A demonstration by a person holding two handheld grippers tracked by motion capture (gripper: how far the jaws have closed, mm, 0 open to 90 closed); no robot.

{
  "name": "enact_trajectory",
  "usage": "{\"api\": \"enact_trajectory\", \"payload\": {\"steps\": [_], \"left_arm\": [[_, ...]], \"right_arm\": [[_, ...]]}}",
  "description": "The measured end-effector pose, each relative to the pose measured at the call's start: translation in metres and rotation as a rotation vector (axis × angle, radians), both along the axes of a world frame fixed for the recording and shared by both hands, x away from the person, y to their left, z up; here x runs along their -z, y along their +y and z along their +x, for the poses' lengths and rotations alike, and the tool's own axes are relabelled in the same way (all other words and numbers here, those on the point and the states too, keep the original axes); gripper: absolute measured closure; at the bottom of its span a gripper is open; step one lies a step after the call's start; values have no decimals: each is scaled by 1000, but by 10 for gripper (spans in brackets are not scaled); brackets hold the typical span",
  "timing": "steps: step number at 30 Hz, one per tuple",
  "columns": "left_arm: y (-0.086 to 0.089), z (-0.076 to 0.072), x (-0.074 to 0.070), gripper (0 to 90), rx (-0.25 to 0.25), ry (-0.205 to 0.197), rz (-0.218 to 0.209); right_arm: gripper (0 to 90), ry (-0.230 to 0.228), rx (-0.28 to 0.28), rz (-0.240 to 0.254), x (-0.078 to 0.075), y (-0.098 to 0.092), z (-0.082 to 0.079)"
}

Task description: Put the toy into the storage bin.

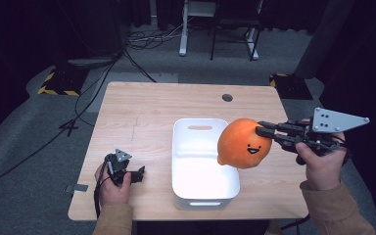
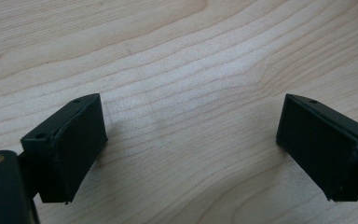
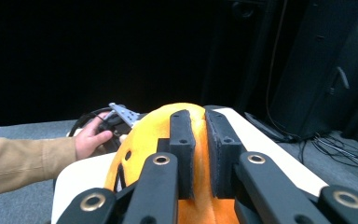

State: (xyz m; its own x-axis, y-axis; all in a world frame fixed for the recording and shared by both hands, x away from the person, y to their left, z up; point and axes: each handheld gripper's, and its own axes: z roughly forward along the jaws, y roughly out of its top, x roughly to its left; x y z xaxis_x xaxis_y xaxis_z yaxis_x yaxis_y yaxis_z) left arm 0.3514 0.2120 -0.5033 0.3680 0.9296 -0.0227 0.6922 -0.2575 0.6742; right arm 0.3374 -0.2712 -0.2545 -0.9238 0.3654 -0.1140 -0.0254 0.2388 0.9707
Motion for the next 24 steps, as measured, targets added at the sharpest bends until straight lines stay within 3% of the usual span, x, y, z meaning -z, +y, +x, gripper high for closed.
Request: {"api": "enact_trajectory", "payload": {"steps": [16,24], "left_arm": [[0,0,0,85,0,0,2],[0,0,0,85,-1,-1,3]], "right_arm": [[823,-6,-114,-38,4,45,-11],[822,16,-154,-60,14,62,-16]]}}
